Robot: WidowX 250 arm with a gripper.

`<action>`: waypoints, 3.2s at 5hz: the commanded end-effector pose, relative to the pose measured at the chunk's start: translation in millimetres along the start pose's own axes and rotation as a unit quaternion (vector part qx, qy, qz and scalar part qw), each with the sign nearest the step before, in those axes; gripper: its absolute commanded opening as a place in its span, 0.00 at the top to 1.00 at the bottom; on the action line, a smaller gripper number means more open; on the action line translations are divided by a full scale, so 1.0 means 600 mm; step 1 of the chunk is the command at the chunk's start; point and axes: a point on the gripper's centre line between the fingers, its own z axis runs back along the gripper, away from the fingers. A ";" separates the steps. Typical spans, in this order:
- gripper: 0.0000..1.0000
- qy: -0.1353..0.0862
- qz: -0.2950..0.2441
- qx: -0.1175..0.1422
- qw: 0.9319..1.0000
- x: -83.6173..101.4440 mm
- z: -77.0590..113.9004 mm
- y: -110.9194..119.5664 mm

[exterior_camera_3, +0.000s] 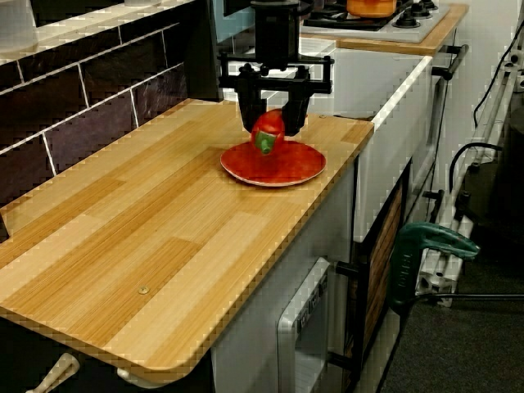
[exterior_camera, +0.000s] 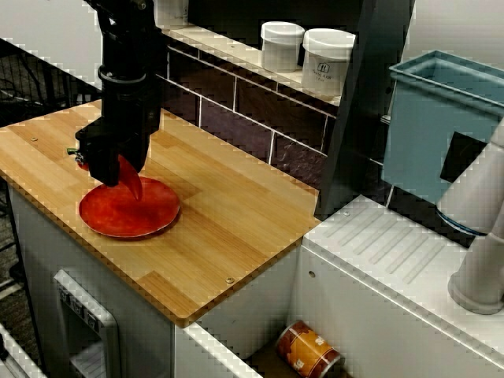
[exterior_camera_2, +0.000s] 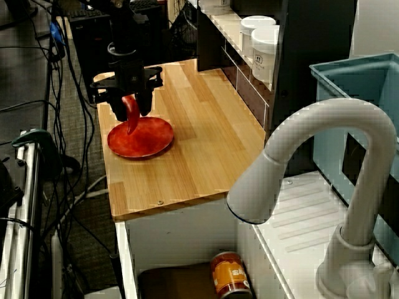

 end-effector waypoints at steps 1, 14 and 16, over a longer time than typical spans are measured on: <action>0.00 -0.015 0.036 0.015 0.999 -0.021 0.016 0.026; 0.00 -0.055 0.188 0.029 0.980 -0.121 0.061 0.025; 0.00 -0.022 0.060 0.085 0.994 -0.063 0.054 -0.015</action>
